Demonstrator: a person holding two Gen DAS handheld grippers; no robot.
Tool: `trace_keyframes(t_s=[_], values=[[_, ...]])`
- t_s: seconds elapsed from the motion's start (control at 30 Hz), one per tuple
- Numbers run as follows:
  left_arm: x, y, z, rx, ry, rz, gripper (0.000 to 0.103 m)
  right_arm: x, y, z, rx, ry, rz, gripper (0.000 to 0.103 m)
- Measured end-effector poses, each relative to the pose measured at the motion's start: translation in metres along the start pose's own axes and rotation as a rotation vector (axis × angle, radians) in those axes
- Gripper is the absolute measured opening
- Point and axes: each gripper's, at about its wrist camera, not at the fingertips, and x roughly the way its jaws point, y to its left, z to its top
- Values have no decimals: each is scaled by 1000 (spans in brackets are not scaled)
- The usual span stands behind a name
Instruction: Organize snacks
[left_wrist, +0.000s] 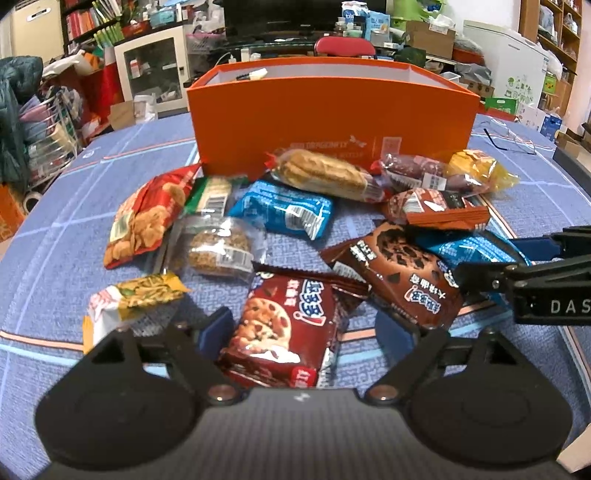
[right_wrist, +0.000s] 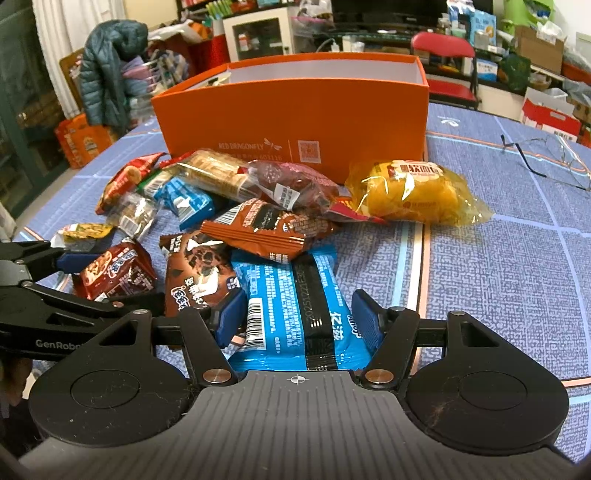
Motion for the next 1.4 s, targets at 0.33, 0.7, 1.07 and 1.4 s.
trace_keyframes(t_s=[0.33,0.7,1.07,1.4], values=[[0,3,-2,-2,0,-6,96,0,0,0,-2,3,2,53],[-1,3,-3,-2,-5,-17,96,2,0,1,-1,7,11,48],[-2,1,-2,1,-12,-54,83,2,-2,2,-1,18,-10,39],[-3,7,-2,-5,-7,-56,80,-1,-11,3,21,36,-35,38]])
